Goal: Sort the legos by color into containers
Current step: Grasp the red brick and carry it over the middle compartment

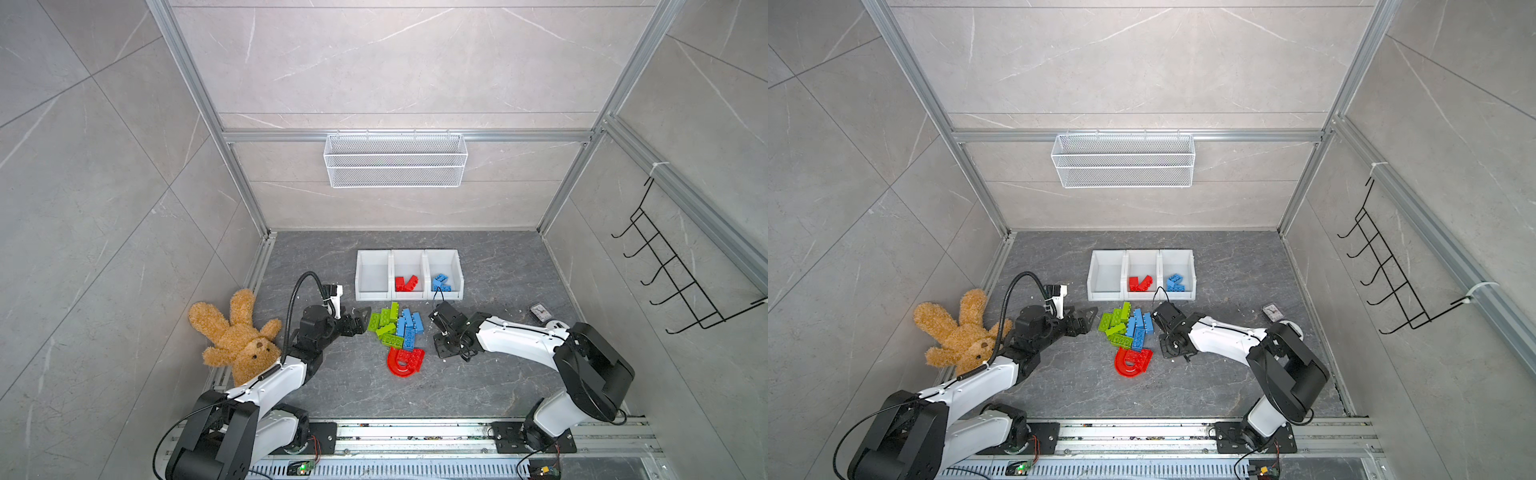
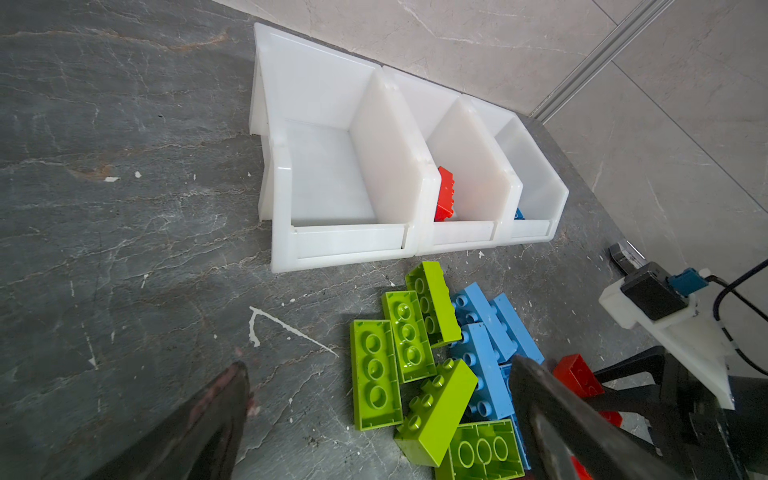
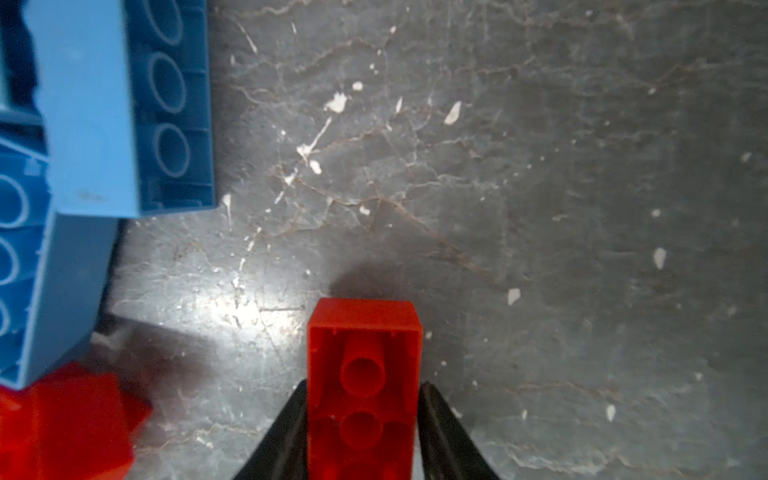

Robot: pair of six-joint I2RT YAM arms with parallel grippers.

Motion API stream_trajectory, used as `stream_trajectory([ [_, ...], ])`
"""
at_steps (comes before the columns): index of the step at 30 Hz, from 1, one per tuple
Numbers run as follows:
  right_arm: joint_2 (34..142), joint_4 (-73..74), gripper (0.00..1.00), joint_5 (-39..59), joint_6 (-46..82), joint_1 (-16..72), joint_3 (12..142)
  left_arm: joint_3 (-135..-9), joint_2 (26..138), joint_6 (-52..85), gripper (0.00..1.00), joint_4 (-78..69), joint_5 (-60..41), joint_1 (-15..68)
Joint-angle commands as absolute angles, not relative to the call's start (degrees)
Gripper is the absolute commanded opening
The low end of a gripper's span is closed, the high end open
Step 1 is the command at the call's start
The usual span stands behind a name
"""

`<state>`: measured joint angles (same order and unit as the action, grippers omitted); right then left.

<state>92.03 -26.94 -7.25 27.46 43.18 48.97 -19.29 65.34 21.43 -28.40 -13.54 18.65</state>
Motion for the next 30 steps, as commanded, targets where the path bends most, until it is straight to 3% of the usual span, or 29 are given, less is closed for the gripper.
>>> stream_trajectory([
  [1,93.16,-26.63,0.41,-8.02,27.86,43.51,49.48,-20.93,63.66,19.96,0.99,-29.79,-12.36,18.85],
  [20,88.61,-25.93,0.27,-7.83,25.81,43.41,56.28,-20.64,62.53,19.67,0.99,-29.14,-10.81,18.81],
  [30,101.36,-24.39,0.25,-2.68,19.49,40.04,75.52,-19.89,61.17,19.7,0.99,-28.88,-9.14,18.82],
])
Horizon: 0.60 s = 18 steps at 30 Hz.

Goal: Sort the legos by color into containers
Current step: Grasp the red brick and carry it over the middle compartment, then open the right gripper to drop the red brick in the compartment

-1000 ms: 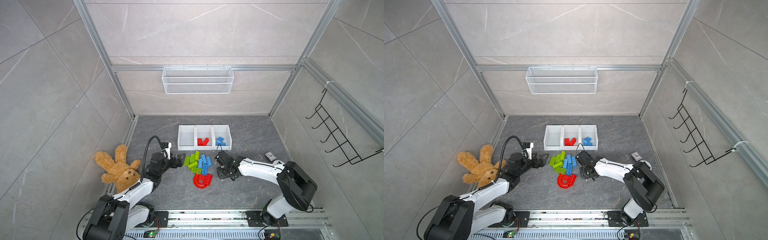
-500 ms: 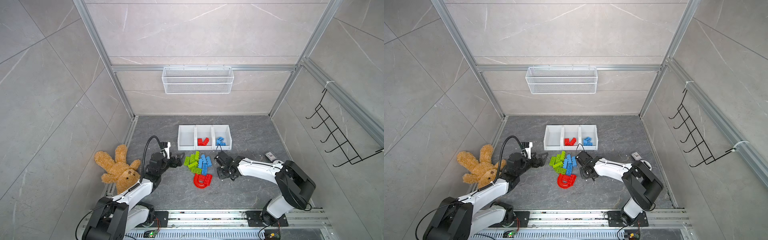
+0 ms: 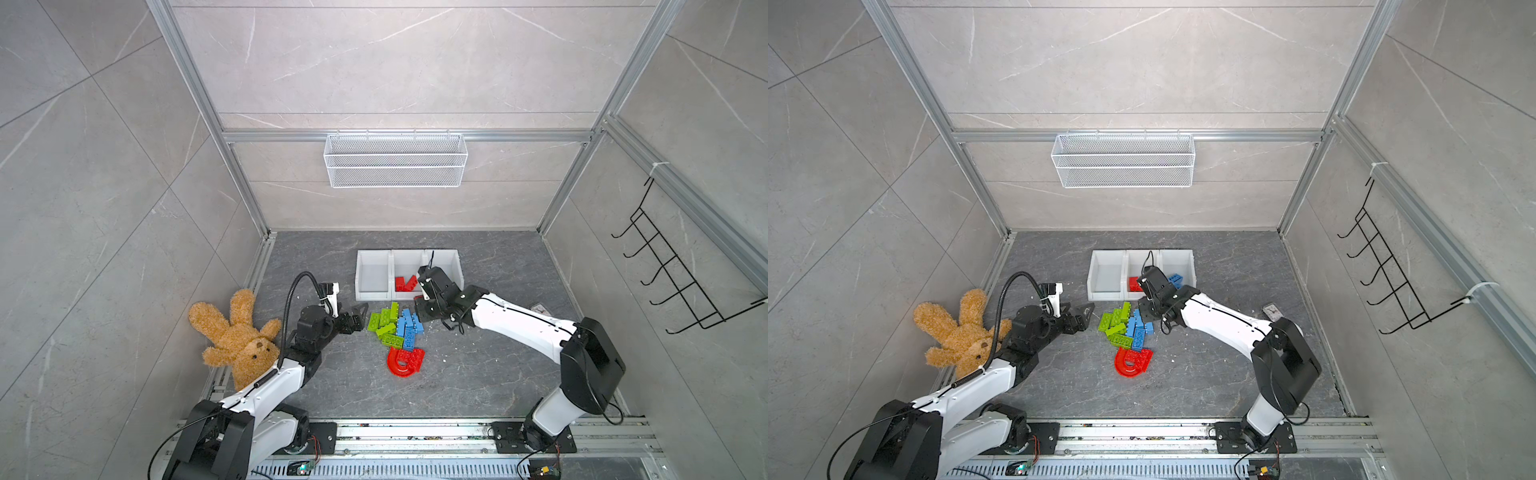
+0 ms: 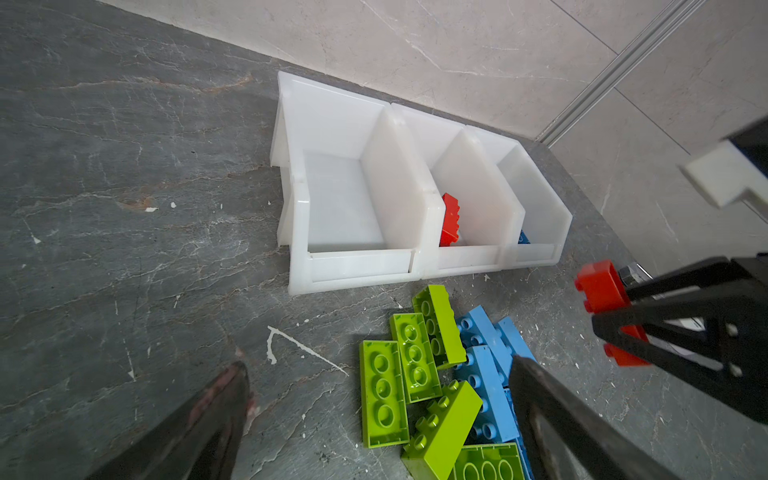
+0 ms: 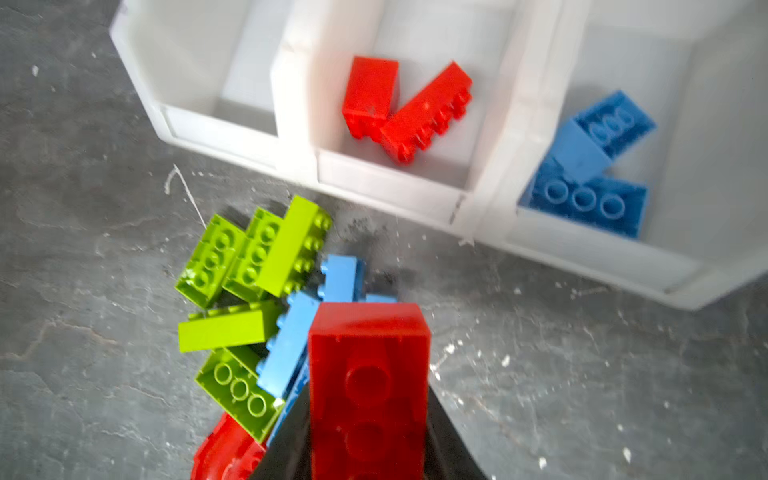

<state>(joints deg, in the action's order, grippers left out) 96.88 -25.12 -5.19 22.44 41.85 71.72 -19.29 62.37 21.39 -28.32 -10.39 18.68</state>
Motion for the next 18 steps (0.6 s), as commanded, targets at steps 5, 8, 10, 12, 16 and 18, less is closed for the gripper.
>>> stream_trajectory([
  [5,107.95,-21.55,0.24,-1.03,18.37,36.33,82.62,-19.69,60.17,19.48,0.99,-28.64,-8.89,18.82],
  [8,111.81,-21.67,0.24,-0.56,18.01,35.04,86.99,-19.65,59.81,19.2,0.99,-28.3,-8.61,18.81],
  [10,114.28,-21.49,0.24,-0.09,17.85,34.48,89.49,-19.57,59.79,19.16,0.99,-28.34,-8.34,18.82],
  [12,116.57,-21.94,0.24,-0.03,17.76,34.03,91.82,-19.58,59.98,19.16,0.99,-28.53,-8.25,18.86],
  [16,119.61,-22.24,0.24,-0.6,17.72,33.51,94.34,-19.63,60.12,19.25,0.99,-28.56,-8.37,18.83],
  [18,121.1,-22.31,0.24,-0.94,17.75,33.41,95.46,-19.47,60.04,19.24,0.99,-28.65,-8.26,18.81],
])
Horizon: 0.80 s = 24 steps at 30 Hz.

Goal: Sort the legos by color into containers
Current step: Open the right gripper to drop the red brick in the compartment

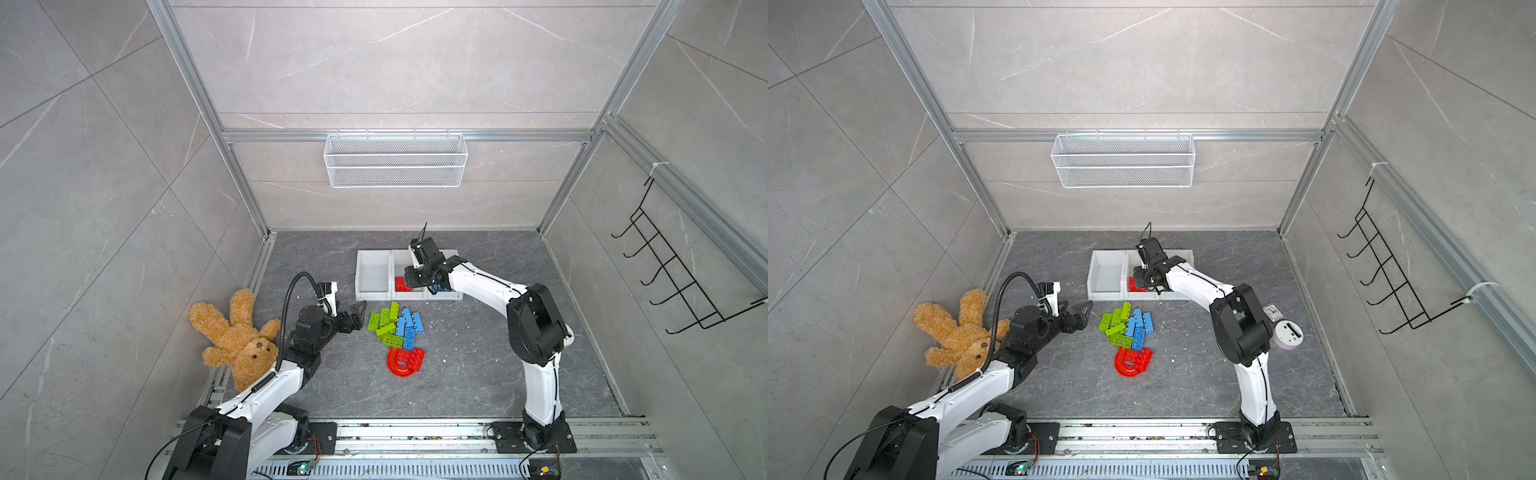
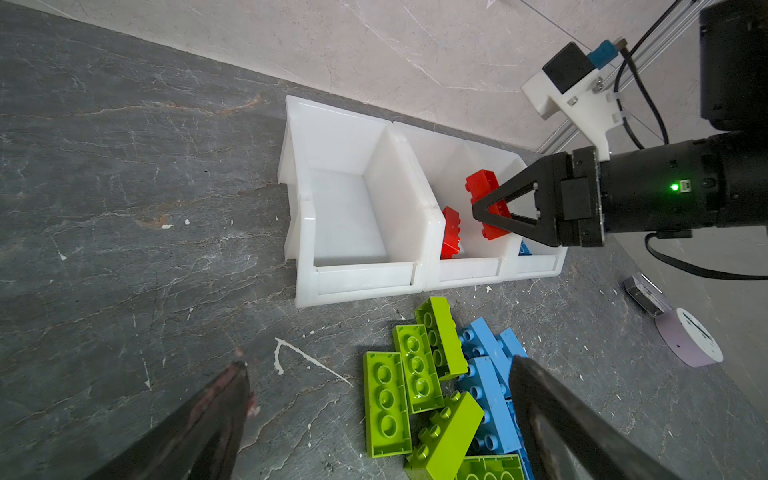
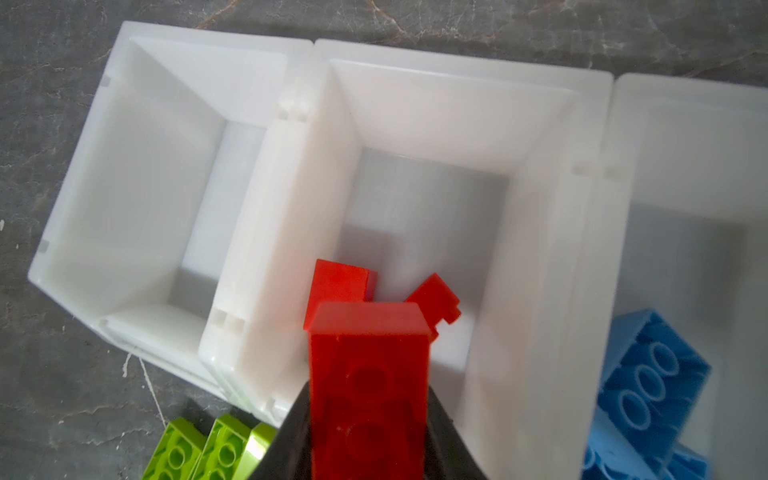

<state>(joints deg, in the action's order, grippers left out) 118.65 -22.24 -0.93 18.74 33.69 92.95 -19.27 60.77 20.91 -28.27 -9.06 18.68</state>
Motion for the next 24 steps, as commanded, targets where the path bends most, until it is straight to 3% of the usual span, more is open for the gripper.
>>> stream_trajectory([
  [1,121.68,-22.26,0.24,-0.93,17.84,33.4,96.02,-19.48,60.03,19.23,0.99,-28.65,-8.07,18.81],
  [16,128.99,-25.31,0.27,-2.29,17.96,33.39,103.18,-19.11,58.84,19.15,0.99,-28.13,-7.29,18.83],
  [24,124.69,-23.53,0.47,-1.11,17.19,33.4,99.44,-19.36,58.73,18.74,0.99,-27.6,-7.26,18.81],
])
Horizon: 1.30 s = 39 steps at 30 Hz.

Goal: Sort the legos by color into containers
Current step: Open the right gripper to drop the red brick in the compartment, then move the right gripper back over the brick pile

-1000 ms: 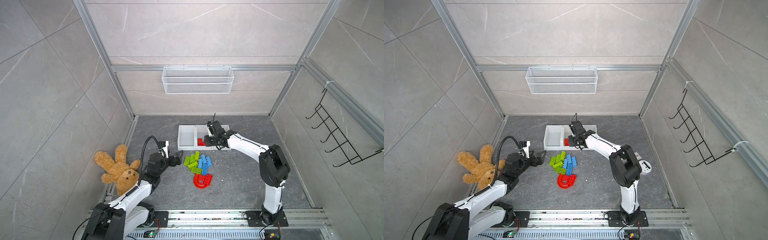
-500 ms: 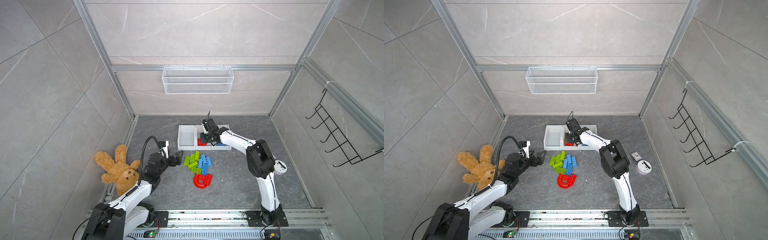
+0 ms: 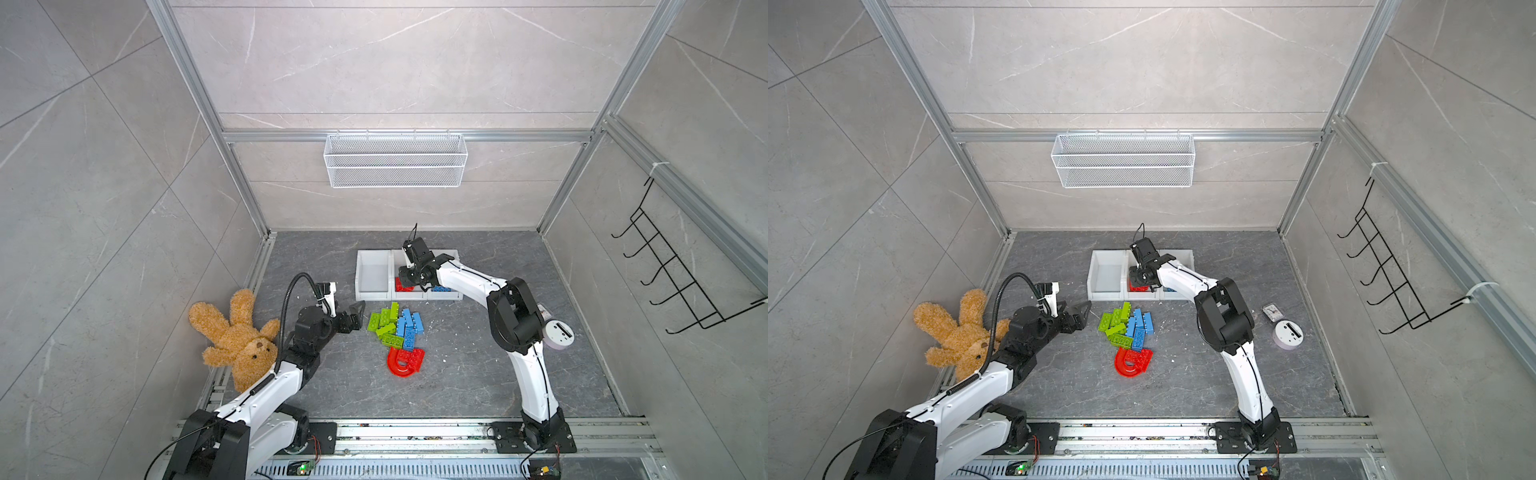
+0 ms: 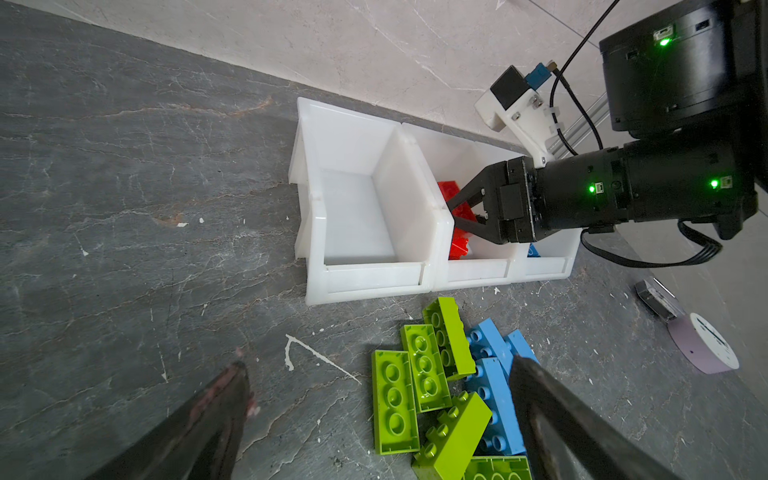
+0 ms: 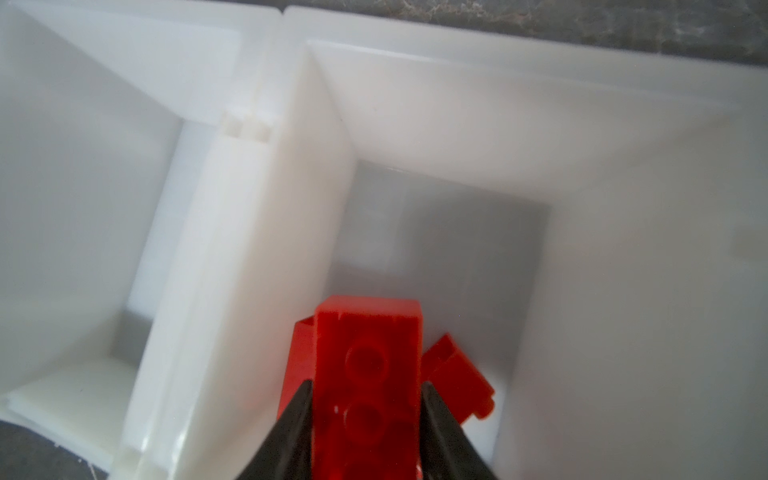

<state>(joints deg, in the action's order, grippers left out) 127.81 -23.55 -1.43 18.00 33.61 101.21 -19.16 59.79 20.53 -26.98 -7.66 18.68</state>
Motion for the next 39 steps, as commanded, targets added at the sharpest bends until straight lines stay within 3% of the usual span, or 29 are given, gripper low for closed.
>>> stream_trajectory([
  [1,123.7,-23.45,0.49,-1.06,17.12,33.48,98.78,-19.35,58.38,18.56,0.99,-27.5,-7.23,18.81],
  [5,118.83,-24.18,0.56,-1.72,16.62,34.07,96.07,-18.79,56.74,18.32,0.99,-27.16,-6.21,18.87],
  [11,104.62,-21.14,0.58,-4.01,17.72,36.72,82.62,-18.3,56.59,18.5,0.99,-28.01,-5.63,18.81],
  [18,93.4,-21.54,0.46,-3.59,20.88,40.5,68.81,-18.34,56.98,18.24,0.99,-28.05,-5.65,18.81],
  [25,93.9,-21.73,0.45,-2.03,18.68,42.2,61.48,-18.02,56.34,17.95,0.99,-27.82,-4.9,18.81],
  [39,99.62,-20.27,0.44,-2.29,17.14,44.09,61.2,-18.28,56.93,18.01,0.99,-27.86,-5.13,18.81],
])
